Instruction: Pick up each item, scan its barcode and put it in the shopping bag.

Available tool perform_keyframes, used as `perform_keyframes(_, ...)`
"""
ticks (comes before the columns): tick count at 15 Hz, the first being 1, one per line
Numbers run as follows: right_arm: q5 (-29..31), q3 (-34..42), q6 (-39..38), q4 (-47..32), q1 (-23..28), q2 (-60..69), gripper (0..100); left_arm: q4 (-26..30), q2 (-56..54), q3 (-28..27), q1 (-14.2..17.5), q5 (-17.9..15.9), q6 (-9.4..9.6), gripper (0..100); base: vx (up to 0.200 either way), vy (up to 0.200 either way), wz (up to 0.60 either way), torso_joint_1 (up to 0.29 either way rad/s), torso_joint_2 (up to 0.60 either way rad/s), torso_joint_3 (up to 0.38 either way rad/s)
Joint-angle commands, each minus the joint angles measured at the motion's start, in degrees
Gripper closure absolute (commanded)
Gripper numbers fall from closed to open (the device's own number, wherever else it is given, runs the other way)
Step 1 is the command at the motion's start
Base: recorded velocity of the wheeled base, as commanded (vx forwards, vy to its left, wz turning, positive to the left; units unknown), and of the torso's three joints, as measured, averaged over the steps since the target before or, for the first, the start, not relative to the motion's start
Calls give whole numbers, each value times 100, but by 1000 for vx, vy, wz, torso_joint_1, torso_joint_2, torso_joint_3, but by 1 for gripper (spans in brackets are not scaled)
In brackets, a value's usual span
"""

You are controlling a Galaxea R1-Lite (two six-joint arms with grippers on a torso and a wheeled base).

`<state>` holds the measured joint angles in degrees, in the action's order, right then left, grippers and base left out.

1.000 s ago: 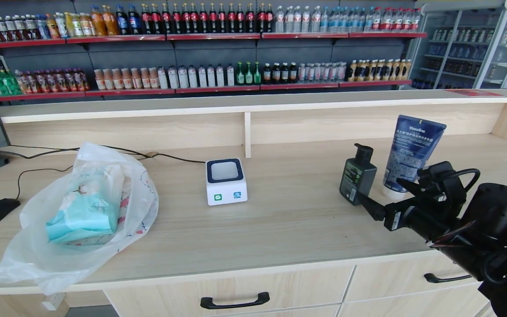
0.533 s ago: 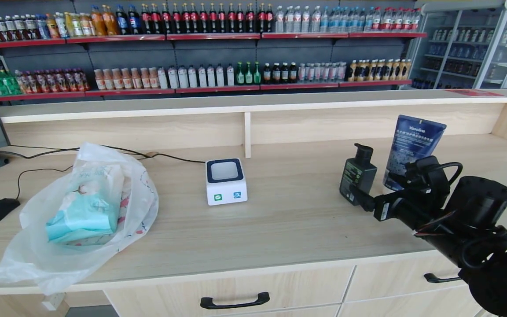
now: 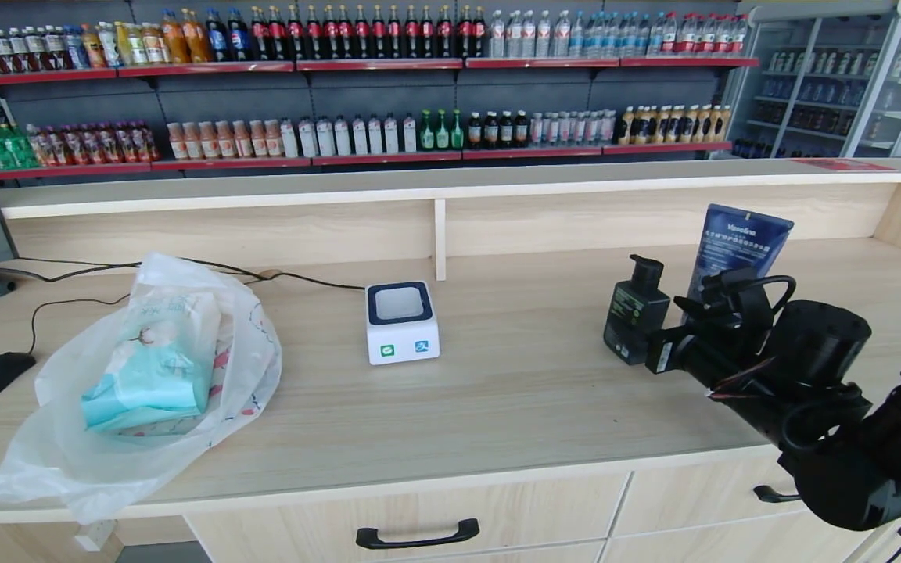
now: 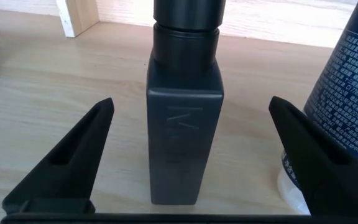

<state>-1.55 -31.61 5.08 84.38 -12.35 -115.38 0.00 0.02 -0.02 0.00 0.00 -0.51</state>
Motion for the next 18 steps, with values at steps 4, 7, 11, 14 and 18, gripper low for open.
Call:
perform_keyframes(4, -12, -311, -25, -1, 4, -344, 0, 0, -2, 2, 0, 0, -2, 100, 0, 0, 0, 0, 0, 0)
perform_keyframes(7, -30, -381, -34, -1, -4, -424, 0, 0, -2, 2, 0, 0, -2, 100, 0, 0, 0, 0, 0, 0)
perform_keyframes(11, -30, -486, -157, -1, -4, -503, 0, 0, -2, -6, 0, 0, -2, 100, 0, 0, 0, 0, 0, 0)
perform_keyframes(14, -21, -627, -166, -10, 4, -564, 0, 0, -2, 2, 0, 0, -2, 100, 0, 0, 0, 0, 0, 0)
perform_keyframes(18, -21, -645, -166, -1, -4, -564, 0, 0, -2, 2, 0, 0, -2, 100, 0, 0, 0, 0, 0, 0)
